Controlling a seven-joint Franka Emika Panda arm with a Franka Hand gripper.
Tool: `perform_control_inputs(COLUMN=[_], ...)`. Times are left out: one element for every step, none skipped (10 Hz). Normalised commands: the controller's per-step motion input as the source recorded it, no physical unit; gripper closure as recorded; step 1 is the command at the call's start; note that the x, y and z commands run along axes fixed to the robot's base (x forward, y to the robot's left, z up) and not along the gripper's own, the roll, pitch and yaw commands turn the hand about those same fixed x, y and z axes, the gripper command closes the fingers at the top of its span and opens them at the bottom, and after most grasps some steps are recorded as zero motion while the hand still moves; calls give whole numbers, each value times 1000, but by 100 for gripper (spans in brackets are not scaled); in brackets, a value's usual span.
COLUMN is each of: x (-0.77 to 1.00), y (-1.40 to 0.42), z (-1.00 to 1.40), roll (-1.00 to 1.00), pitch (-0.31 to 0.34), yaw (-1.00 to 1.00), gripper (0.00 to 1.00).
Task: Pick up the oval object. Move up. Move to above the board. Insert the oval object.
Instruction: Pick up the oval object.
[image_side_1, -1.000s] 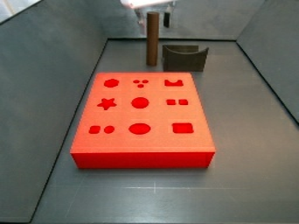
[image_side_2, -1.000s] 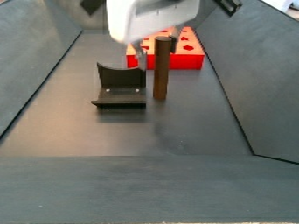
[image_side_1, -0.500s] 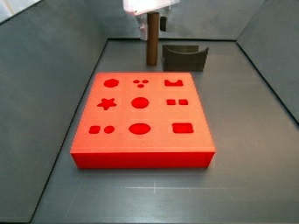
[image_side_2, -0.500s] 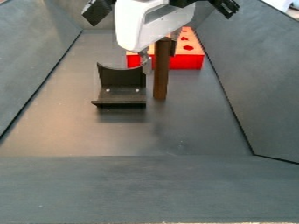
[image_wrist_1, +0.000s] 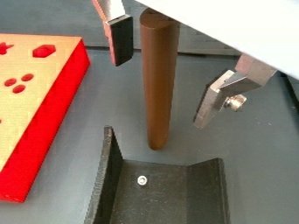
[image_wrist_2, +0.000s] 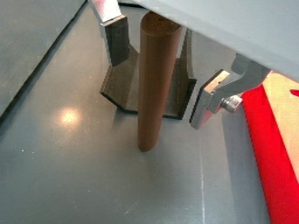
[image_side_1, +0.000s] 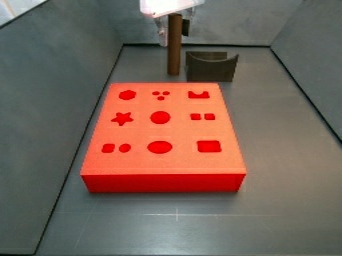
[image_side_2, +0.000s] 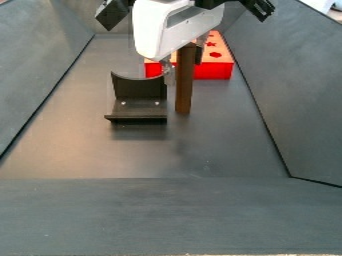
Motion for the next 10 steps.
perform_control_inputs(x=[-160,-80,-66,0,0,-17,-49,0,0,0], y=[0,0,0,0,0,6,49,0,0,0], z=[0,0,0,0,0,0,0,0,0,0], roll=[-191,-169,-141,-60,0,0,0,0,0,0], pitch=[-173,-166,-157,-51,0,0,10,0,0,0], yaw=[574,891,817,277,66,0,11,0,0,0], gripper=[0,0,0,0,0,0,100,100,100,100])
